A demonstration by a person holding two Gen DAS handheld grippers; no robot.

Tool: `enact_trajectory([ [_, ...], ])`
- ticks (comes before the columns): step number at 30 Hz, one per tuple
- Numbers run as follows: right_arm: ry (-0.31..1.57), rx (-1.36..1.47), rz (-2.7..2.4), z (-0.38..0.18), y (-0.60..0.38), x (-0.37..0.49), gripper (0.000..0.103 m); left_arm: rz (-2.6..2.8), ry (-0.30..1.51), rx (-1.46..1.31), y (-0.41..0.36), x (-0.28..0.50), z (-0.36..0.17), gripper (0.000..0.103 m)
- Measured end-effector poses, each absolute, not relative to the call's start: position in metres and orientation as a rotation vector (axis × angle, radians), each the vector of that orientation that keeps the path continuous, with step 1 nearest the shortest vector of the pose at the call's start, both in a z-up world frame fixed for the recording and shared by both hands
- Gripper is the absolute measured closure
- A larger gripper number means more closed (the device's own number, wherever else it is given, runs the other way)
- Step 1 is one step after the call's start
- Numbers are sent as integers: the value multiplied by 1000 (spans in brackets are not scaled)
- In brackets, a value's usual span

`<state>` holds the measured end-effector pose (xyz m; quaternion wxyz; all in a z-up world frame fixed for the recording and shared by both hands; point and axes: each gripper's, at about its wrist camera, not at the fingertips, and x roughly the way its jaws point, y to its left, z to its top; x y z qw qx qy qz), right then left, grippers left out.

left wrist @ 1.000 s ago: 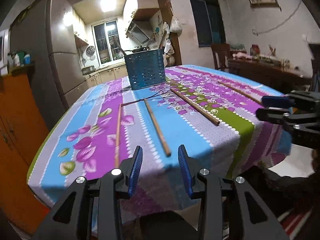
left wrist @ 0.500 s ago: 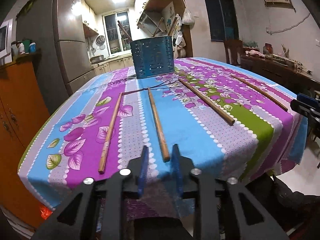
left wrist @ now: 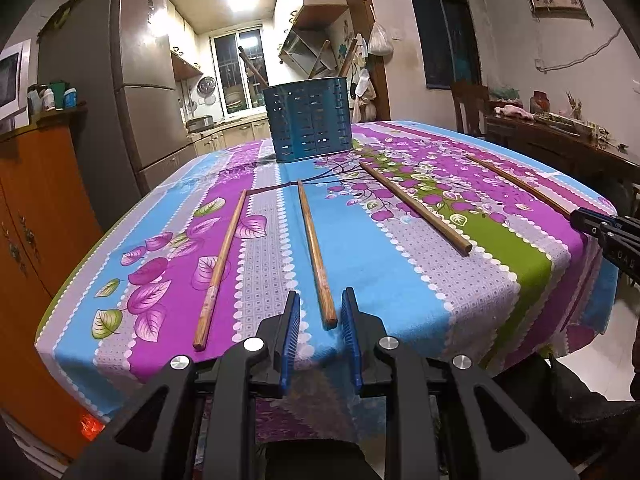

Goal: Organize utensils
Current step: 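Lower both tools to the table and close each on a chopstick, then lift both held chopsticks and lower them into the blue mesh holder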

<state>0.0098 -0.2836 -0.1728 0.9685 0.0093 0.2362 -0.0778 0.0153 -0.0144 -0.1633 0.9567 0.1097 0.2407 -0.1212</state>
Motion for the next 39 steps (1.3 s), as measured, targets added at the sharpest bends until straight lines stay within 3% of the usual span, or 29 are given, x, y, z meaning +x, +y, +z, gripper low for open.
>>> enact_trajectory([
  [5,448,10,-176,-176,-280,8,92,-243,485,213,-13,16,-165,79],
  [9,443,29,-170,-176,-280,7,98,-267,476,205,-15,14,-166,93],
  [21,426,57,-170,-169,-284,-1,98,-238,412,203,-3,7,-153,95],
  [39,208,-256,-171,-110,-249,-19,98,-234,267,184,13,-4,-95,95],
])
